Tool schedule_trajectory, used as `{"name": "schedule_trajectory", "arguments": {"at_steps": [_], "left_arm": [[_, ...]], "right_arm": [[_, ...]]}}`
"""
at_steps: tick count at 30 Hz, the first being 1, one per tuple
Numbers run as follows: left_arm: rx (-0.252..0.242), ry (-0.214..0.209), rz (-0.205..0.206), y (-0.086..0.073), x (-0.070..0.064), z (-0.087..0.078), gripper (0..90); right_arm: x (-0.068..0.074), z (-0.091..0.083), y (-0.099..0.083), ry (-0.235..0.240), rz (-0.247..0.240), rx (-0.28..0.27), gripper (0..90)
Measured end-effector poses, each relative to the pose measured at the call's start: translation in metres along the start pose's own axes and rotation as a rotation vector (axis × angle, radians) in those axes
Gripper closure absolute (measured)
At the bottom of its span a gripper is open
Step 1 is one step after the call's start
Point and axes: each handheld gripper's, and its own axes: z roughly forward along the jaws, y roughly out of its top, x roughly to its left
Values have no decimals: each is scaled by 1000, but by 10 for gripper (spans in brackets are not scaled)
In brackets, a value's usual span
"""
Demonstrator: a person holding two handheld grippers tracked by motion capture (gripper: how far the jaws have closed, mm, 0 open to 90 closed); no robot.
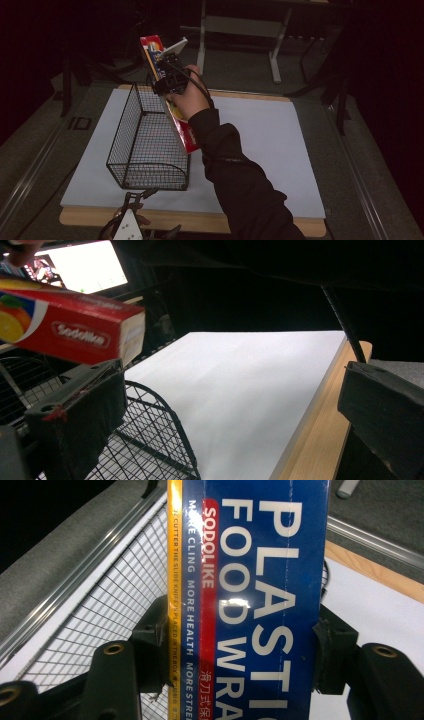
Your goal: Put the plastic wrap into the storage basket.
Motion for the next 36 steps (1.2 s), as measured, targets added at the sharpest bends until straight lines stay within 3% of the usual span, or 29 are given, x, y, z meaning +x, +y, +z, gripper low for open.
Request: {"name": "schedule_trajectory", "arguments": {"at_steps": [11,15,23,28,36], "left_arm": [[1,0,-2,0,1,-2,1],[-1,1,-4,0,1,-3,1],[-1,1,-10,0,2,-3,1],[-5,4,-12,0,2,-3,1],[-3,3,-10,0,1,-3,1]], "right_arm": [[29,22,-4,67,10,-38,393],[37,34,-12,57,-15,-28,394],[40,62,-31,57,-31,2,393],[38,78,-41,73,-14,43,393],[38,92,-54,59,0,73,392]]}}
